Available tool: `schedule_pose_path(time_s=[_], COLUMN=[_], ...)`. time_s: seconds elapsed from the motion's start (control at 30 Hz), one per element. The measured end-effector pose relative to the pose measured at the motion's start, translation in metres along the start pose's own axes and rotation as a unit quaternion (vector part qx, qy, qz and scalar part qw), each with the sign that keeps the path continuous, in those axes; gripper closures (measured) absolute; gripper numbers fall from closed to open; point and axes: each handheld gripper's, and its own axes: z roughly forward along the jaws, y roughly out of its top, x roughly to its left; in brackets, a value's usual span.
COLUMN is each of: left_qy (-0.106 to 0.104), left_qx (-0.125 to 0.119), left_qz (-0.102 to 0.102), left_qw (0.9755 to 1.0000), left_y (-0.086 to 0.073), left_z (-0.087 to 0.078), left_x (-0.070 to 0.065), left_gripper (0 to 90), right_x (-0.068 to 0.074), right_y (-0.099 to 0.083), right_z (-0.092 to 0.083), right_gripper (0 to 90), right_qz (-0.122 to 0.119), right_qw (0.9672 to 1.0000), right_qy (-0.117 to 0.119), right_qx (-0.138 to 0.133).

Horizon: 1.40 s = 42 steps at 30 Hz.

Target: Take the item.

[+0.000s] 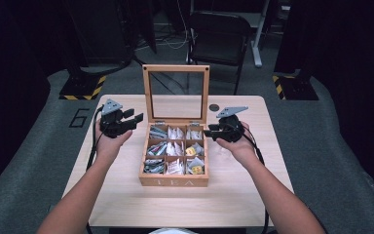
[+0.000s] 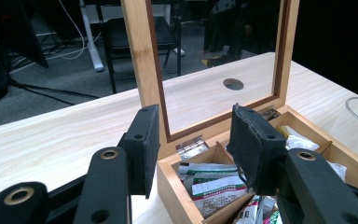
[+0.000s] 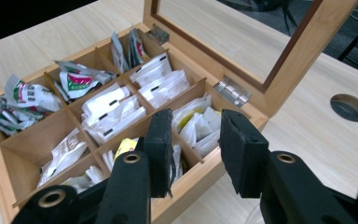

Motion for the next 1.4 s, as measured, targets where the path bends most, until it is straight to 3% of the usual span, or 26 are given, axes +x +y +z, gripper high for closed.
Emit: schedule_pose_path(time_s=[0.9, 1.4], left_qy=[0.0, 0.0], left_qx=[0.001, 0.005], left_qz=[0.003, 0.005], left_qw=[1.0, 1.0], left_y=[0.0, 0.0], left_z=[-0.003, -0.003], left_x=[-0.002, -0.002], left_gripper=[52.9, 53.0], right_x=[0.026, 0.036], right_y=[-0.04, -0.049], right_z=[-0.003, 0.0], right_gripper=[64.9, 66.7], right_qz=[0.004, 0.0], right_qw=[0.9998, 0.9996], right_qy=[0.019, 0.027], right_qx=[-0.002, 0.006])
